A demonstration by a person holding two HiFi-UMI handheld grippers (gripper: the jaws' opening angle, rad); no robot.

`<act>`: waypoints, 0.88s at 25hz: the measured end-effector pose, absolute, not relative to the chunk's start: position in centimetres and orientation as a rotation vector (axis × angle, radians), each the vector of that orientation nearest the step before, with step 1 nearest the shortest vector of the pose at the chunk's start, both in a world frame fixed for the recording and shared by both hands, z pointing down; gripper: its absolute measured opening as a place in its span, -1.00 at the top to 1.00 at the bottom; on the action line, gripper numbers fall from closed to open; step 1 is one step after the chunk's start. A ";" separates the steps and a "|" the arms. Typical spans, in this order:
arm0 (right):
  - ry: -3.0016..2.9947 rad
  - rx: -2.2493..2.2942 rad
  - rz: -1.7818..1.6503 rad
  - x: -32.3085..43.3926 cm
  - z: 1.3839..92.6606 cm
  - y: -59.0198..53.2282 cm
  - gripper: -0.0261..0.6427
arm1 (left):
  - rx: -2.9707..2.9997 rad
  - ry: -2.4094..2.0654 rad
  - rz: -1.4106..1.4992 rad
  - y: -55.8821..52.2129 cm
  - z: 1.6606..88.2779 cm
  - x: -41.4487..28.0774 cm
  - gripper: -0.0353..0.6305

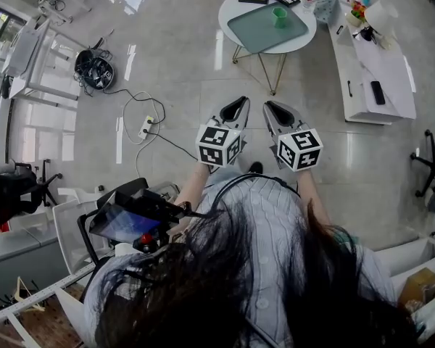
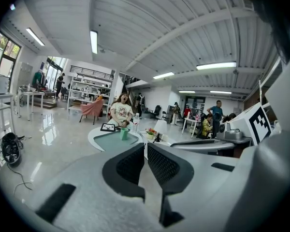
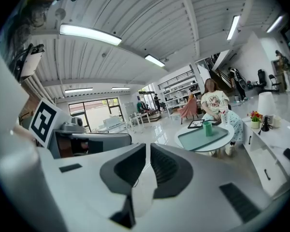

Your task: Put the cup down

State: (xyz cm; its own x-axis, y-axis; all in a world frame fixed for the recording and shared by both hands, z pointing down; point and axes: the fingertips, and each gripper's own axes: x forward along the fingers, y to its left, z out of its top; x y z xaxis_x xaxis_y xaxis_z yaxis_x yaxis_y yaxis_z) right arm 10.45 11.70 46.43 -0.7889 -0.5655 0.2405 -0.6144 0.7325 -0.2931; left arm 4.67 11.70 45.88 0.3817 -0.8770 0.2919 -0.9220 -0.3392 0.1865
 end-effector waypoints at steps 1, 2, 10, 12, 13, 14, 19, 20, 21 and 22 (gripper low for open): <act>-2.796 0.956 0.544 10.4 46.4 11.7 0.77 | 2.326 -1.576 0.198 11.7 45.9 4.6 0.81; -2.796 0.955 0.543 10.4 46.4 11.8 0.77 | 2.325 -1.577 0.196 11.7 45.9 4.6 0.81; -2.786 0.968 0.555 10.8 46.7 11.6 0.77 | 2.326 -1.576 0.194 11.6 45.8 4.6 0.81; -2.785 0.969 0.555 10.9 46.7 11.6 0.77 | 2.324 -1.579 0.194 11.6 45.7 4.6 0.81; -2.784 0.971 0.556 10.9 46.7 11.5 0.77 | 2.324 -1.579 0.196 11.6 45.7 4.6 0.81; -2.783 0.973 0.557 11.0 46.7 11.5 0.77 | 2.324 -1.578 0.198 11.6 45.7 4.7 0.81; -2.788 0.975 0.563 11.3 46.6 11.3 0.77 | 2.335 -1.566 0.207 11.4 45.7 5.2 0.81; -2.790 0.972 0.563 11.2 46.6 11.3 0.77 | 2.336 -1.567 0.206 11.3 45.7 5.3 0.81; -2.791 0.968 0.564 11.2 46.6 11.3 0.77 | 2.337 -1.567 0.206 11.2 45.7 5.3 0.81; -2.792 0.963 0.564 11.1 46.7 11.2 0.77 | 2.338 -1.568 0.205 11.1 45.7 5.4 0.81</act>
